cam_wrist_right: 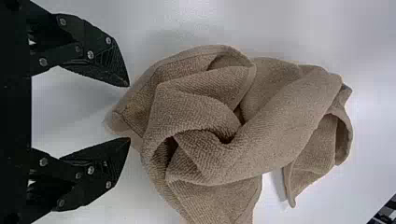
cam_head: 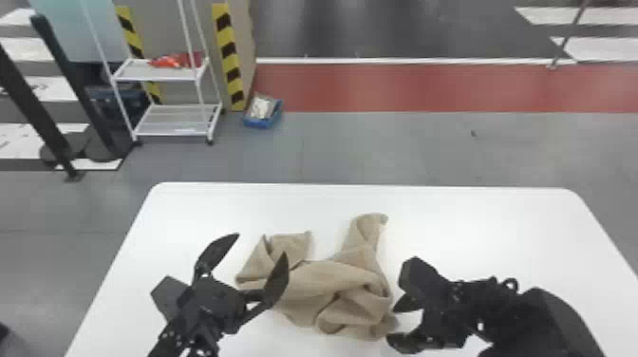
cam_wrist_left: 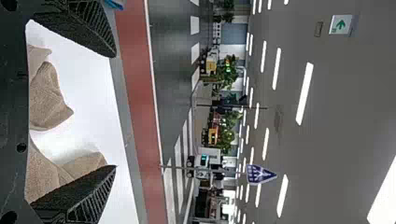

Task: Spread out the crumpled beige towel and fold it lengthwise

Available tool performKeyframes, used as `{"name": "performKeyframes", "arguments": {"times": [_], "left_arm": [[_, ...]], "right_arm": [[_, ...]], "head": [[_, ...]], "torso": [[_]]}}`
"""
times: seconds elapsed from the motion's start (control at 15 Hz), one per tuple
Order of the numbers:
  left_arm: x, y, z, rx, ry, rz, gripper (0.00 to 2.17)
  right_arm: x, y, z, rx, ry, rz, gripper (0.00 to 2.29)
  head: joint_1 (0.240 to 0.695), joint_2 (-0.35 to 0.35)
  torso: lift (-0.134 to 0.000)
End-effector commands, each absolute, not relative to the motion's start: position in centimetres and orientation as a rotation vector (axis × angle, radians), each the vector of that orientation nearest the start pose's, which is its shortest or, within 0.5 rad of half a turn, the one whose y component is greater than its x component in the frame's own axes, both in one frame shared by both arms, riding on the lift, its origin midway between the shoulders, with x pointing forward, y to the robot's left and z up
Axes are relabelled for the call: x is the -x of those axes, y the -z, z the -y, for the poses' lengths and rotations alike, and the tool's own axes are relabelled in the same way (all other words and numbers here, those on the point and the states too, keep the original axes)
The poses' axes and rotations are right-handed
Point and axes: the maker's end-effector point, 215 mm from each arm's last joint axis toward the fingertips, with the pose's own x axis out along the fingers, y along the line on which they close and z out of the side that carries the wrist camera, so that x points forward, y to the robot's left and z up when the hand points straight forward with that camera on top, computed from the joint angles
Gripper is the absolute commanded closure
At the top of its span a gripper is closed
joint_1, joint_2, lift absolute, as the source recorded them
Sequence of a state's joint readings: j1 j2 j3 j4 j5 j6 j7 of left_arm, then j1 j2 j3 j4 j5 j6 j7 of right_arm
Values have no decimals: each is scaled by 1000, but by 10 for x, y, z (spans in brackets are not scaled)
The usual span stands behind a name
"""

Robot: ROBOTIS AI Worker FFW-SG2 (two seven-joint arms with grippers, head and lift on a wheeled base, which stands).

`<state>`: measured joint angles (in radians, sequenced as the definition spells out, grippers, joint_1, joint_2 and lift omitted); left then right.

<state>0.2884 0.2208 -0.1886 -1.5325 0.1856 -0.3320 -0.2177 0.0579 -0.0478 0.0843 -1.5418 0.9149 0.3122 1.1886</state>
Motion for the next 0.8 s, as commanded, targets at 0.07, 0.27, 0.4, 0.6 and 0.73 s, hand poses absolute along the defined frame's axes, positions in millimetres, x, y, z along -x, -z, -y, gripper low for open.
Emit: {"name": "performKeyframes", "arguments": {"times": [0.07, 0.27, 0.4, 0.6, 0.73], "left_arm": [[-460, 428, -152, 20, 397, -28, 26], [-459, 429, -152, 21, 397, -30, 26], [-458, 429, -150, 22, 400, -30, 26], [-457, 430, -150, 22, 400, -30, 26], [-457, 430, -150, 23, 400, -30, 26]], "right_arm": [[-407, 577, 137, 645, -1050, -876, 596], [-406, 579, 138, 632, -1057, -885, 670], [-404, 580, 138, 625, -1065, -894, 802], [-402, 579, 138, 609, -1072, -900, 1305], [-402, 575, 140, 600, -1070, -893, 1359]], "head": [[695, 21], [695, 21], [695, 20], [695, 18], [695, 17]], "torso": [[0], [0], [0], [0], [0]]}}
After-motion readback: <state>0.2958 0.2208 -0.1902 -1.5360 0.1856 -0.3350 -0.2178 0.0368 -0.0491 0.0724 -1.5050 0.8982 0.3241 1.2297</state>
